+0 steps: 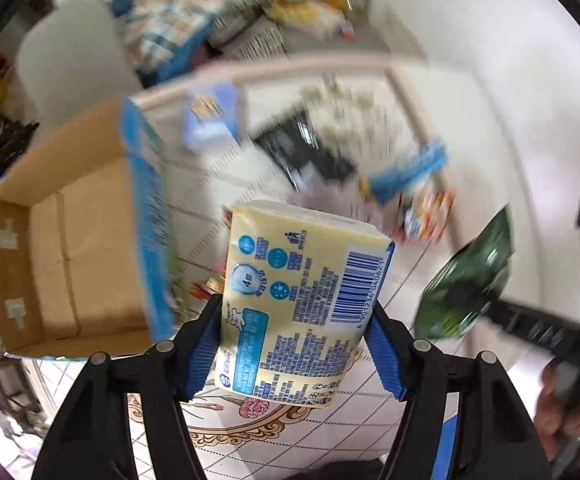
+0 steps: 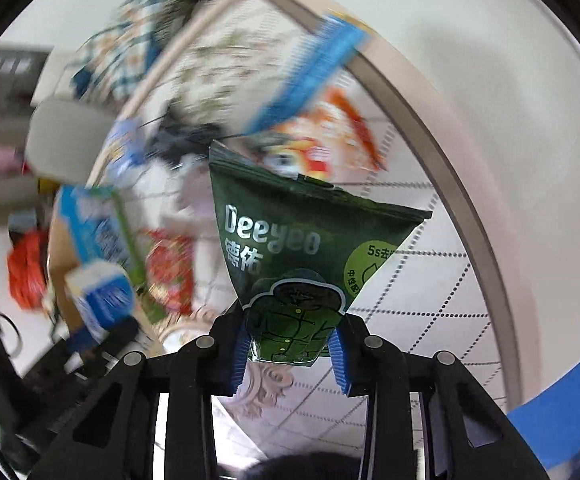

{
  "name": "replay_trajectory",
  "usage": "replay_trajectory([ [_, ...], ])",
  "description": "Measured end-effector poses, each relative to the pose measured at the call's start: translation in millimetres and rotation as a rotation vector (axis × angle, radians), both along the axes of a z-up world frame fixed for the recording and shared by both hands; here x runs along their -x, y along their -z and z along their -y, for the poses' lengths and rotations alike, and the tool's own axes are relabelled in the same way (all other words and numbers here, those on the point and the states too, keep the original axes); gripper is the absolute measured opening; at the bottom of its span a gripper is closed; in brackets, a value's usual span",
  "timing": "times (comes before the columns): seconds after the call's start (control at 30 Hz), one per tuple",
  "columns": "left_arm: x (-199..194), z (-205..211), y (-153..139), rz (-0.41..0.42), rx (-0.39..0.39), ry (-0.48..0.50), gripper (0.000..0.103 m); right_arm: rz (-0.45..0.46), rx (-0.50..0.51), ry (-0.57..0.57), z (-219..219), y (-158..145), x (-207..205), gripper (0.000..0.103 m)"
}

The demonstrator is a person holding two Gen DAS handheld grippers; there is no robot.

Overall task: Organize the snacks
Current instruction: 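Lower the carton into the box with the left tool while the right tool drops the green bag beside it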

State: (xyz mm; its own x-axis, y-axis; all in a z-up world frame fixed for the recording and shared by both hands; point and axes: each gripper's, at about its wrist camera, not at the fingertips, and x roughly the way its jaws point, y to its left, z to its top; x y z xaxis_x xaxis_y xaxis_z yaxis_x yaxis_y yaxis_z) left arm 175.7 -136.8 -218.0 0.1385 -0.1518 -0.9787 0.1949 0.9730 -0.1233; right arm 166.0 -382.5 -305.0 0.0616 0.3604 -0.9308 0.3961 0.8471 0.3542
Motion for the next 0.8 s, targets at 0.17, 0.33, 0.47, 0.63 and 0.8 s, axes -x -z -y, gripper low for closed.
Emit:
replay_trajectory([
  [0.17, -24, -57, -82, 0.124, 0.011, -0.092, 0.065, 0.09, -0.006, -0.177, -68, -61, -23, 0.036],
  [0.33, -52, -131, -83, 0.128, -0.006, -0.192, 0.065, 0.135, -0.035, -0.323, -159, -92, -50, 0.036],
  [0.47, -73, -197, -66, 0.067, -0.011, -0.26, 0.065, 0.122, -0.013, -0.407, -235, -88, -77, 0.036],
  [0.63, -106, -265, -6, -0.054, -0.001, -0.311, 0.065, 0.066, 0.023, -0.48, -325, -52, -116, 0.036],
  [0.8, -131, -298, 47, -0.167, 0.032, -0.34, 0.065, -0.018, 0.07, -0.537, -384, 0, -152, 0.036],
])
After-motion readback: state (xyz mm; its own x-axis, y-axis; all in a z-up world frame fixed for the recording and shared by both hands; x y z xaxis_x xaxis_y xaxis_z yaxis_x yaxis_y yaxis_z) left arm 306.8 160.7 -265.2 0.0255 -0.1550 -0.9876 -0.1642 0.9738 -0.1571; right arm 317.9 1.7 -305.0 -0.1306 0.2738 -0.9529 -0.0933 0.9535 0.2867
